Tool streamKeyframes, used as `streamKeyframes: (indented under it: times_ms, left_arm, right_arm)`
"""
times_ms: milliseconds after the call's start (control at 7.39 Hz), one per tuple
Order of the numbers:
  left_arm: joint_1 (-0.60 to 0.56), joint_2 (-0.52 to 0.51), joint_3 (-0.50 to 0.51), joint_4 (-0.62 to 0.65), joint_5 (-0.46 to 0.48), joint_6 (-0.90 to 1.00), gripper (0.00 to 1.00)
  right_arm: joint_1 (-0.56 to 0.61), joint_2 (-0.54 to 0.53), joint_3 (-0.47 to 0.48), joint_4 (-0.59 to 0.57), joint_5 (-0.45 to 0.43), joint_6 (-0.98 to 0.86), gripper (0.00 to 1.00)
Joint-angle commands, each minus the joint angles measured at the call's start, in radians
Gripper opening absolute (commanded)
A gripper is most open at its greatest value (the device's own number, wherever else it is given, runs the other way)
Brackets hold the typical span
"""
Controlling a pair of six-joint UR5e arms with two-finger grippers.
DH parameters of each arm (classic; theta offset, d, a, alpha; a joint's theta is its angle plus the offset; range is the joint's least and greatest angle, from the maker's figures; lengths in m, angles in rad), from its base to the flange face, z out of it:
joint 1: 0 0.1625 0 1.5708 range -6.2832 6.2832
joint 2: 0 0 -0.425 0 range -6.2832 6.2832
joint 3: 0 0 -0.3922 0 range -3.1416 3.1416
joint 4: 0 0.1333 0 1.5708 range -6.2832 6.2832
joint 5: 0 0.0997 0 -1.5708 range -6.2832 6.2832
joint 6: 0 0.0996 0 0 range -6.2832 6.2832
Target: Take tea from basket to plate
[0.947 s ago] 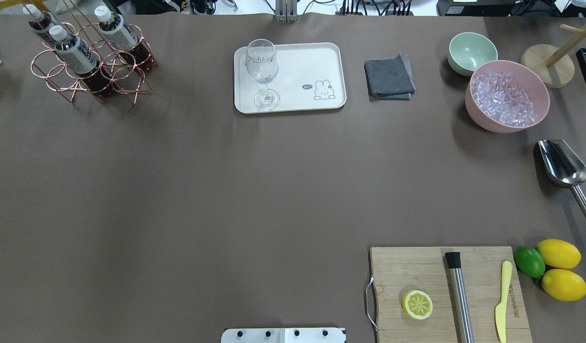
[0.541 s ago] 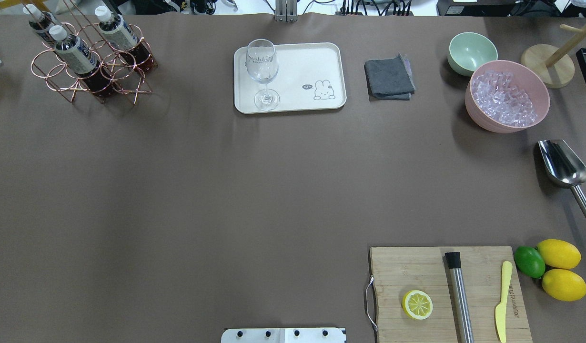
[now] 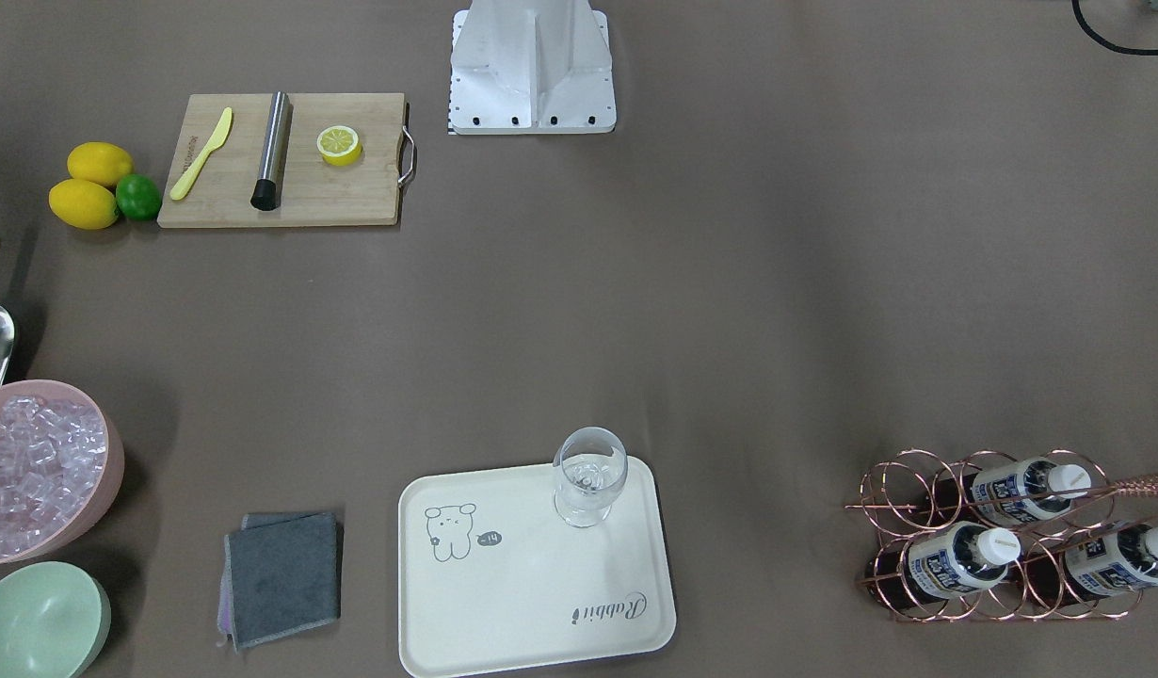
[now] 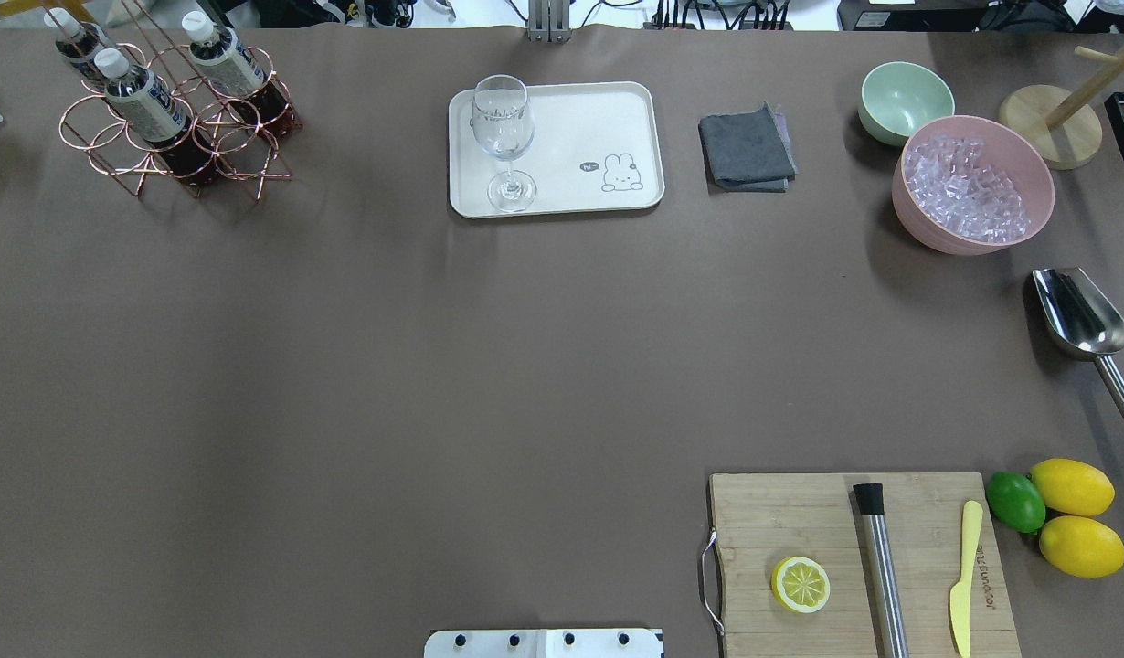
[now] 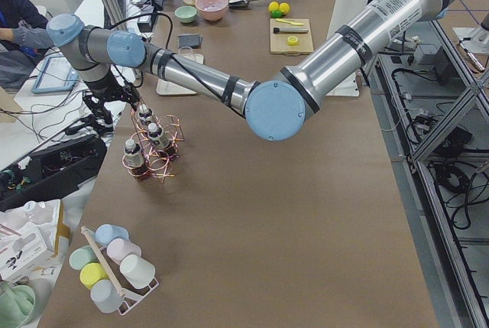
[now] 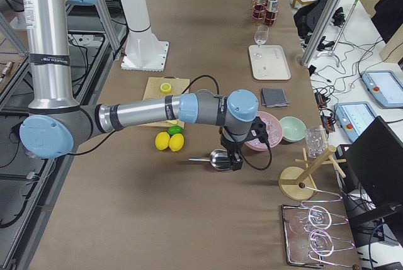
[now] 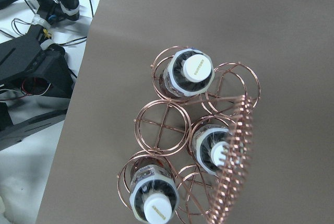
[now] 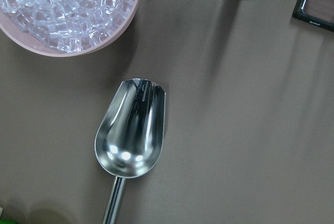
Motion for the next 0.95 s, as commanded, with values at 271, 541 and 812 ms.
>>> streamKeyframes:
  times_ms: [271,541,812]
  left_arm:
    - [0.089,-0.040,-0.003,-0.019,0.014,-0.047,0.94]
    - [0.099,0.020,-0.098,-0.022,0.032,-0.035,0.94]
    - [0.099,0.079,-0.176,-0.017,0.052,0.022,0.94]
  right_arm:
    - [0.000,0.000,0.000,0.002,0.000,0.000,1.00]
    - [0.000,0.000,0.000,0.002,0.000,0.000,1.00]
    - [0.000,0.000,-0.003,0.002,0.000,0.000,1.00]
